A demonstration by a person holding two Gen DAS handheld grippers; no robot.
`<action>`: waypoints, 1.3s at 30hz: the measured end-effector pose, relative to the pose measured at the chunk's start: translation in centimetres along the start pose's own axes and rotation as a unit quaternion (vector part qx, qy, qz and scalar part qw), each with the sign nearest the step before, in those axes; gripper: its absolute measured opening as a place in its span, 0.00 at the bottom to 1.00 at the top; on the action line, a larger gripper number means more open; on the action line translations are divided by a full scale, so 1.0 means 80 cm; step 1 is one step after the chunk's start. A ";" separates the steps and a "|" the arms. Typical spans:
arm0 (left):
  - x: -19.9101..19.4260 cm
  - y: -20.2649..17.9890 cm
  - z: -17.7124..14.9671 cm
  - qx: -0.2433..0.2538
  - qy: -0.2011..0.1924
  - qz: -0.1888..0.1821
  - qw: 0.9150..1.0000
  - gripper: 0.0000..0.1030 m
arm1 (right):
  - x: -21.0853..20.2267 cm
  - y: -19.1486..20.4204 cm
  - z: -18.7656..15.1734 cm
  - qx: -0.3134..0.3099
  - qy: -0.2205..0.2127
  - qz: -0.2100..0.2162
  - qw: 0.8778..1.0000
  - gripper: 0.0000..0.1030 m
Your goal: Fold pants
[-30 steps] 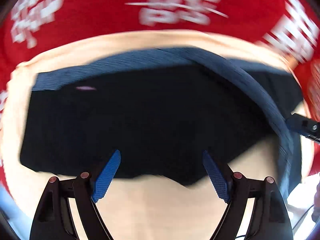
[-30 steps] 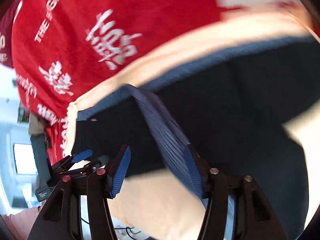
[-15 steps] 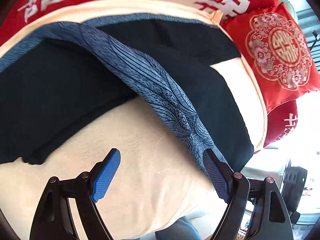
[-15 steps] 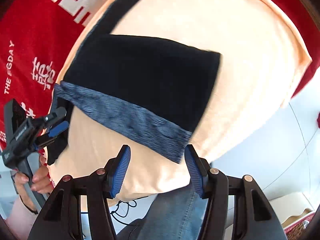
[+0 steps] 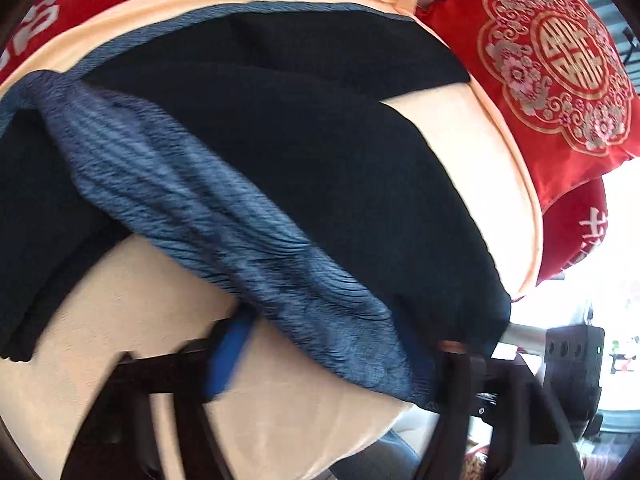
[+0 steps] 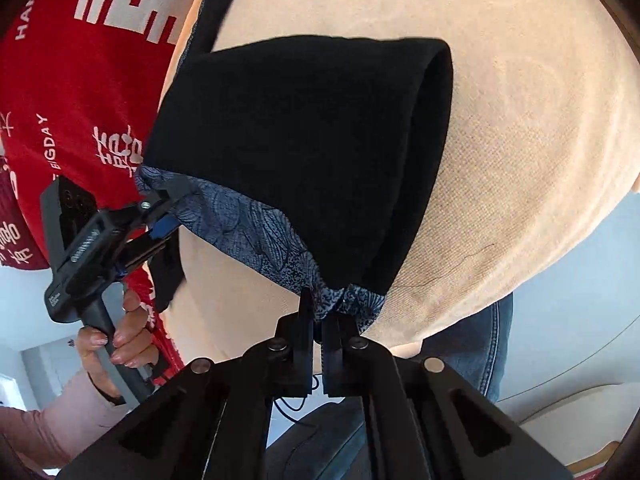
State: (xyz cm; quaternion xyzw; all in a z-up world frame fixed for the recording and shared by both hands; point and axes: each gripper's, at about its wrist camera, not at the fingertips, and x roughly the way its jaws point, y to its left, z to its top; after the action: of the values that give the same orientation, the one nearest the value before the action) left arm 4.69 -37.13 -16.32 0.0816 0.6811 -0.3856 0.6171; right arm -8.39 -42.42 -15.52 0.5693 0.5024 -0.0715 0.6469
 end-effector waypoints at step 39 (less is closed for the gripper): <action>-0.007 0.073 0.182 -0.105 -0.056 0.185 0.976 0.74 | -0.051 0.271 0.406 -0.260 -0.108 -0.148 0.948 0.81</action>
State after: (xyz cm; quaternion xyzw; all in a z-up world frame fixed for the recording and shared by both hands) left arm 19.57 -41.99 -17.43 0.1197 0.6551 -0.1952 0.7200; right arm 22.51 -63.24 -3.14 0.2891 0.5093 -0.0940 0.8051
